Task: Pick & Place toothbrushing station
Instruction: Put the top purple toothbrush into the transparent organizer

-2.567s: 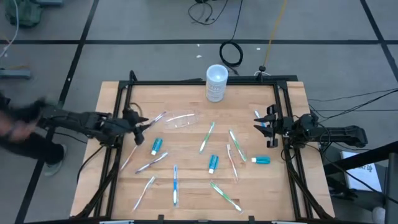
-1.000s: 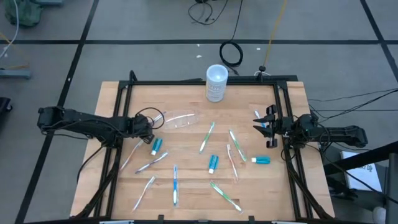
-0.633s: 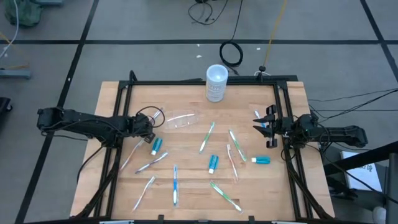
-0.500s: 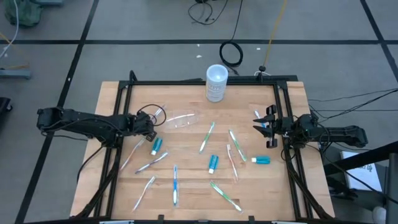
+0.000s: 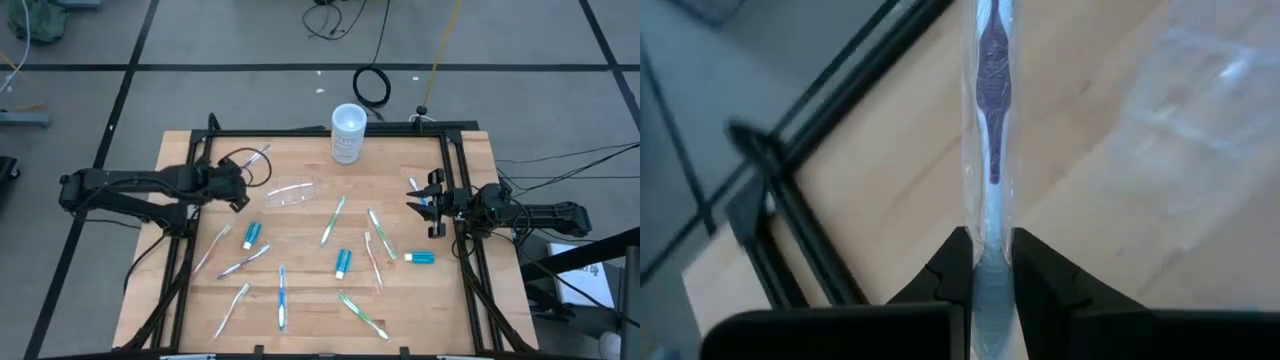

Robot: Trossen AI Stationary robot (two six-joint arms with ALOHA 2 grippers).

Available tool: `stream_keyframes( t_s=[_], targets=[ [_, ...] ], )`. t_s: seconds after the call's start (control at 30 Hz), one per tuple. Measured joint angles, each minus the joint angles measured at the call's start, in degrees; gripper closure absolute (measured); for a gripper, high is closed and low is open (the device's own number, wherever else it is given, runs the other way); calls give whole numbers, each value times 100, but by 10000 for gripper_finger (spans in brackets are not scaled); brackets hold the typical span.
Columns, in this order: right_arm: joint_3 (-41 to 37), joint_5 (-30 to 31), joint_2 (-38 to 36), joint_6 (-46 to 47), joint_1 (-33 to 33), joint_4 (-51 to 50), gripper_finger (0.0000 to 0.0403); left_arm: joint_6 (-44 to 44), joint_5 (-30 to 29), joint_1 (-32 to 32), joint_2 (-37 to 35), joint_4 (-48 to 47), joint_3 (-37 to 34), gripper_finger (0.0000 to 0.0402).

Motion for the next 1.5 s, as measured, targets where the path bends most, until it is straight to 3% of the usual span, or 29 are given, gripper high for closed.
stream_keyframes(
  t_s=[0.13,0.3,0.53,0.6,0.8,1.13,1.5],
  targets=[
    [1,0,0,0,0,1,298,84,650,0,123,-90,732,361],
    [0,0,0,0,-1,0,298,-543,1802,7,440,-635,1605,361],
    [1,0,0,0,0,-5,298,-802,3870,123,844,-914,2038,349],
    [0,0,2,0,0,-16,298,-913,4230,196,978,-1119,2040,348],
    [2,0,2,0,0,-33,298,-843,4337,654,1351,-2046,2047,355],
    [1,1,2,0,-1,-35,298,-560,4463,1431,1874,-2123,2049,342],
    [2,0,2,0,0,-33,298,351,5020,1510,2497,-2106,2049,340]
  ],
)
